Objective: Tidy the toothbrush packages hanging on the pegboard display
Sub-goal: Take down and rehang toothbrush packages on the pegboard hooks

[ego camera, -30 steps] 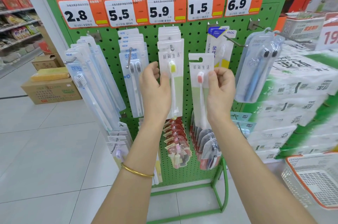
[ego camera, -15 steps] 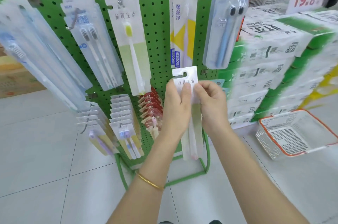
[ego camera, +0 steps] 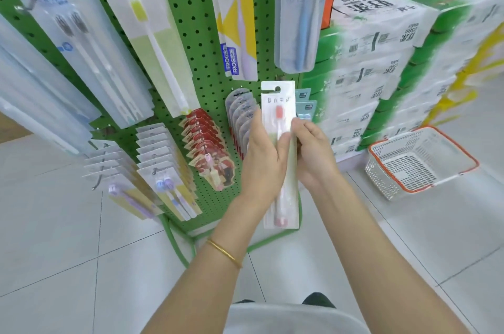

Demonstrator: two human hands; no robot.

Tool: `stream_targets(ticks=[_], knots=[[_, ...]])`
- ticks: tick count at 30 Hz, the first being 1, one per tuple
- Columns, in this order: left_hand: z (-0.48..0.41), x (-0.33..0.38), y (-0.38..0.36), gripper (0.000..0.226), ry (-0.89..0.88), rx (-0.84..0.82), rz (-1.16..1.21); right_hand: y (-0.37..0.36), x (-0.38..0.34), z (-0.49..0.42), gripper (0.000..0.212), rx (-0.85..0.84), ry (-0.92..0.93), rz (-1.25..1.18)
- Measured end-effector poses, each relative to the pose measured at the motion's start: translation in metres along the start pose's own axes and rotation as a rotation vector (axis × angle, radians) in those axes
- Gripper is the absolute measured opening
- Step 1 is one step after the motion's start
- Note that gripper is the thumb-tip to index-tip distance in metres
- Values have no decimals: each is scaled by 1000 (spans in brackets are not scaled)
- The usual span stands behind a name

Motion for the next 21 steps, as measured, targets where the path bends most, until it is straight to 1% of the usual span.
stream_targets(ticks=[4,6,8,11,16,19,21], knots=[[18,2,-13,74,-19,-254,-92,11,-7,-13,19,59,-17,-66],[27,1,-18,70,-20,-405,-126,19,-9,-19,21,111,-33,-81],[35,-1,-21,65,-18,-513,-170,27,-11,-25,23,154,-46,-112],[39,-1,-23,68,-19,-599,-224,33,-9,-31,18,206,-76,-177],[40,-8,-21,100,-48,-743,-424,37,-3,-35,19,260,-103,-228],[41,-11,-20,112,-34,-779,-464,36,2,-34,19,256,-122,-265],[43,-13,-21,115,-14,-818,-464,34,3,-33,19,241,-135,-275]])
Point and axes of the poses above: each hand's wrist, its own z-axis away from the middle knuckle, its own y-axis out of the back of the hand, x = y × z, the point moved 7 cm from there along -z, towards the middle knuckle, and after that the axes turned 14 degrees about -y, right-handed, at the moved point
